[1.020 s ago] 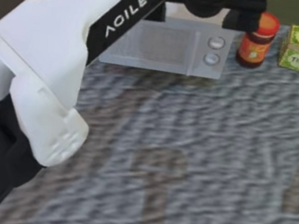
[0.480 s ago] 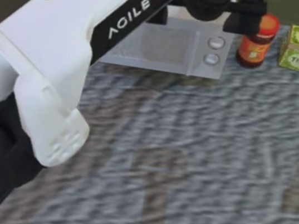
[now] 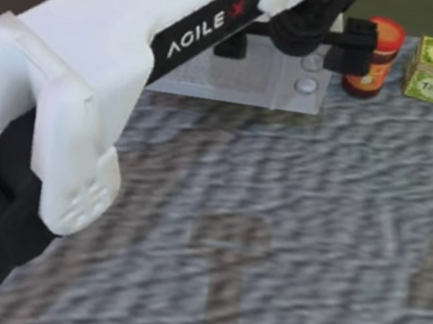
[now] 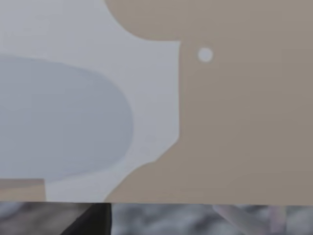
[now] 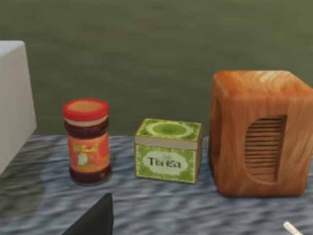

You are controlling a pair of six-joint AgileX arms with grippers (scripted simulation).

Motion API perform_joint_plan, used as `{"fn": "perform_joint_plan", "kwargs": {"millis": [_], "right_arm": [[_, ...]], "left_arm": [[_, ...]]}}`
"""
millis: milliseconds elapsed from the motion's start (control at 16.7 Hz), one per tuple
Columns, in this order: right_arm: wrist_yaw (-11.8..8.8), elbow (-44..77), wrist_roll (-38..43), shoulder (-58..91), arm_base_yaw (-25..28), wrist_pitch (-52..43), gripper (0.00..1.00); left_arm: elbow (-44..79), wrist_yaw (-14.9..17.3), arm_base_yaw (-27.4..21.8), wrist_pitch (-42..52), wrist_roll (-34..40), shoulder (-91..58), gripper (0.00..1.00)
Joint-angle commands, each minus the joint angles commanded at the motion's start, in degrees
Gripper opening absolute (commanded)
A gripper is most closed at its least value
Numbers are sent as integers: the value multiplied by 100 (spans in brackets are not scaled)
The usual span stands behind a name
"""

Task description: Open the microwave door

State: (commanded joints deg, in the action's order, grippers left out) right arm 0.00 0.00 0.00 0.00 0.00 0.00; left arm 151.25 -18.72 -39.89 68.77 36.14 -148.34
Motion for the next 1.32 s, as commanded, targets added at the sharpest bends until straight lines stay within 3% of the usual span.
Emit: {"fn": "perform_joint_plan", "kwargs": {"millis": [180,960,1320], "right_arm": [[0,0,0,0,0,0,100],[0,0,0,0,0,0,100],[0,0,0,0,0,0,100]], "left_arm": [[0,0,0,0,0,0,100],[0,0,0,0,0,0,2],[0,0,0,0,0,0,0]]}}
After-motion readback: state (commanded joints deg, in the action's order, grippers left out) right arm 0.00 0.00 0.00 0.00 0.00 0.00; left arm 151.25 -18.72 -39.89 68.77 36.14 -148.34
